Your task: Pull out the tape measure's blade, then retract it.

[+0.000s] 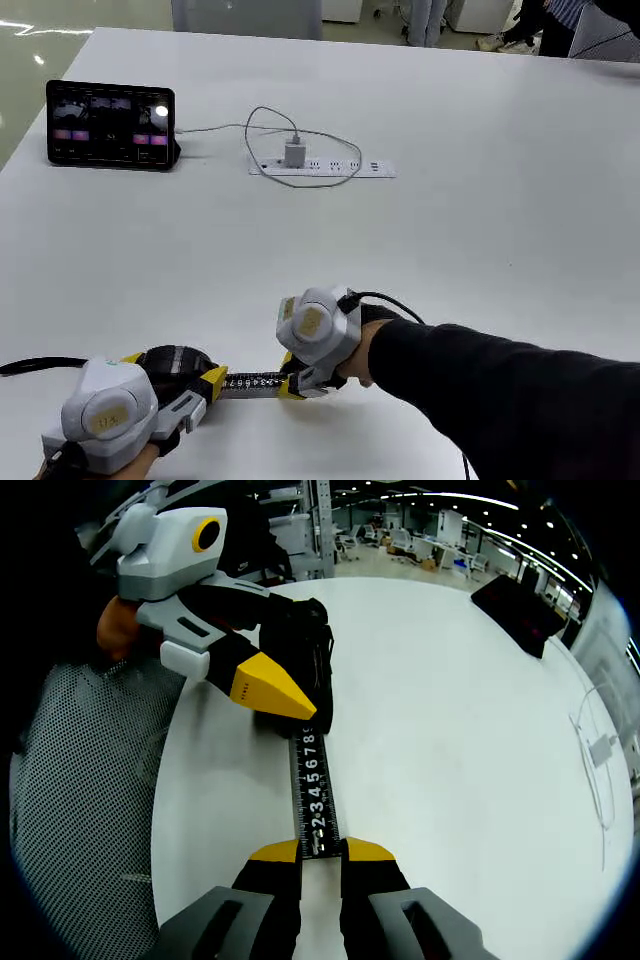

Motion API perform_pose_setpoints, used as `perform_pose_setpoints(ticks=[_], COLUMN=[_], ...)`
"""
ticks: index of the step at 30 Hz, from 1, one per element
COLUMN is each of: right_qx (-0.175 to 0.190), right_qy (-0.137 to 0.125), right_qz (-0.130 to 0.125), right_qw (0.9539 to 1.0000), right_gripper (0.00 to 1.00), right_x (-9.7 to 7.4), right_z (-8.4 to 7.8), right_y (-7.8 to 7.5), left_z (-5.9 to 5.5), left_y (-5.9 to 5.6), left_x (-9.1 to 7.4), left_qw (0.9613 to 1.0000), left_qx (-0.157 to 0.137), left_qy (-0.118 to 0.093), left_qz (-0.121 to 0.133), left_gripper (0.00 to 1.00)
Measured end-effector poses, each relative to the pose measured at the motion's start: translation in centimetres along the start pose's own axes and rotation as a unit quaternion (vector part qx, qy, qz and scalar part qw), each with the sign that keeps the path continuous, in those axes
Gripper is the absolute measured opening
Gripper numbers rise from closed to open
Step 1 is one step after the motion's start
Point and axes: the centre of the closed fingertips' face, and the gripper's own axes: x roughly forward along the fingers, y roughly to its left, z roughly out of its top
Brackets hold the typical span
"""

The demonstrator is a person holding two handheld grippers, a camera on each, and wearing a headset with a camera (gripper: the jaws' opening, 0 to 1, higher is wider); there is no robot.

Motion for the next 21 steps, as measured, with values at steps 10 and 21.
perform_pose_setpoints(ticks=[10, 21], right_qx=[-0.025, -0.009], right_qy=[-0.008, -0.012], right_qz=[-0.004, -0.004], right_qw=[0.9996, 0.9999], right_gripper=[0.1, 0.1], right_x=[0.4, 0.7], right_z=[0.6, 1.2], right_y=[0.1, 0.1], left_z=[0.0, 0.0], left_y=[0.0, 0.0], left_x=[0.0, 0.0], left_qw=[1.0, 1.0], left_qx=[0.0, -0.001], left_qy=[0.0, 0.0], left_qz=[0.0, 0.0], left_gripper=[0.6, 0.6])
